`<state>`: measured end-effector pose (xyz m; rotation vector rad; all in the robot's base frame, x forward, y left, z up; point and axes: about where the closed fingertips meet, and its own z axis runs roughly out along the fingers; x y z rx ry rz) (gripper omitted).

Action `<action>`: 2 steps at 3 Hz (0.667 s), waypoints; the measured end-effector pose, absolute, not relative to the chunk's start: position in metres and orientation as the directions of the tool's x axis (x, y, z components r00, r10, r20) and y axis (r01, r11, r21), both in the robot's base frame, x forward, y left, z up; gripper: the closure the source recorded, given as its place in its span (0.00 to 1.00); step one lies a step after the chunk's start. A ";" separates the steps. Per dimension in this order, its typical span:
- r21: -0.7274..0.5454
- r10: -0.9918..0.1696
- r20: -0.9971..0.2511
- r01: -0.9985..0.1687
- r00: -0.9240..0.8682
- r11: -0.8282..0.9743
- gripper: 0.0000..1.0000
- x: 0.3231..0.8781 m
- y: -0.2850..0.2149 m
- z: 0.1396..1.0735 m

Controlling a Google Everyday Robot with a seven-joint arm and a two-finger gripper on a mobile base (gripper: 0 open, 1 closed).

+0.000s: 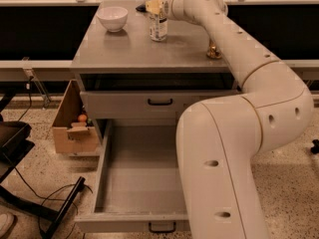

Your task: Pick blue plastic bottle from middle drawer and place on counter

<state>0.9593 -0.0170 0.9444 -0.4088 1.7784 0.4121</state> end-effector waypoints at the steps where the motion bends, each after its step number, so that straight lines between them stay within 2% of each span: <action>1: 0.063 -0.059 -0.971 -0.480 -0.234 0.875 0.00 0.959 -0.017 0.944; 2: 0.063 -0.059 -0.971 -0.480 -0.234 0.875 0.00 0.959 -0.017 0.944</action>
Offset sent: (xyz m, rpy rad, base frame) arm 0.0000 0.0000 0.0000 0.0000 0.0000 0.0000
